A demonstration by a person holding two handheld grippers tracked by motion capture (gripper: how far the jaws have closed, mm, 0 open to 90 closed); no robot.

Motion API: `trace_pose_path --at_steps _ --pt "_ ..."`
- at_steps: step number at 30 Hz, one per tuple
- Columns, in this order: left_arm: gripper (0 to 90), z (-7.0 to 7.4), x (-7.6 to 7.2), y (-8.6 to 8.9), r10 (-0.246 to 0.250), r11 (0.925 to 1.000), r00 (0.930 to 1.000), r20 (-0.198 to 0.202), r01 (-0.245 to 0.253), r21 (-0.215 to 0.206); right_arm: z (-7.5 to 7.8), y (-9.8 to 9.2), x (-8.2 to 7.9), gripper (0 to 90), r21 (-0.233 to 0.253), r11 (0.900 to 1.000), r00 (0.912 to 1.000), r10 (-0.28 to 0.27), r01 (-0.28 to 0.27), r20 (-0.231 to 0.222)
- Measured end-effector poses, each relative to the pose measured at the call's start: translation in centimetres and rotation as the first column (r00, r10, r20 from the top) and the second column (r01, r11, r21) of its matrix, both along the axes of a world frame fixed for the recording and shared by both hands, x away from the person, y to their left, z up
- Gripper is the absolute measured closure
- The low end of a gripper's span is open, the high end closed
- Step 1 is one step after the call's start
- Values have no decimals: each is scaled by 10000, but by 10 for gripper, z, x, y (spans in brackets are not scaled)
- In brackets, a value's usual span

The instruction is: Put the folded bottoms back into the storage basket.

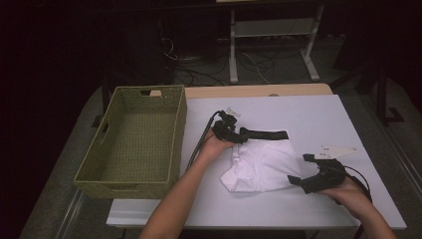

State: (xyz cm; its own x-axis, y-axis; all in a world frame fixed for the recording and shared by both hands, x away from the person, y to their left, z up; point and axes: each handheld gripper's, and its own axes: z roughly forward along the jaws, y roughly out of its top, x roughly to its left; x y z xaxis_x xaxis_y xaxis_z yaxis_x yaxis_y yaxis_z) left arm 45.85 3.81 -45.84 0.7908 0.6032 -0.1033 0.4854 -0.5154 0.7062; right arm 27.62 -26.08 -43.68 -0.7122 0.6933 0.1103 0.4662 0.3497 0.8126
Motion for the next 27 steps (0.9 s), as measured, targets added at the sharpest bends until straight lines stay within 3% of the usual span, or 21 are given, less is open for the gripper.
trace_pose_path --at_steps 7,13,19,27 --pt "436 1 -3 -1 -405 9992 9992 25 405 -46 0 -1 -1 5 -27 10000 10000 -10 10 -2" --pt "623 0 -3 0 -735 9964 9967 -345 720 -443 -1 0 0 5 -75 10000 10000 37 -37 2" --pt "717 0 -4 -2 -1028 9937 9940 -385 1009 -491 -2 0 -1 7 -120 9999 10000 52 -52 -3" --pt "743 0 -4 -1 -1095 9926 9931 -424 1069 -582 -3 -10 -13 30 7 9999 9998 -151 151 -123"
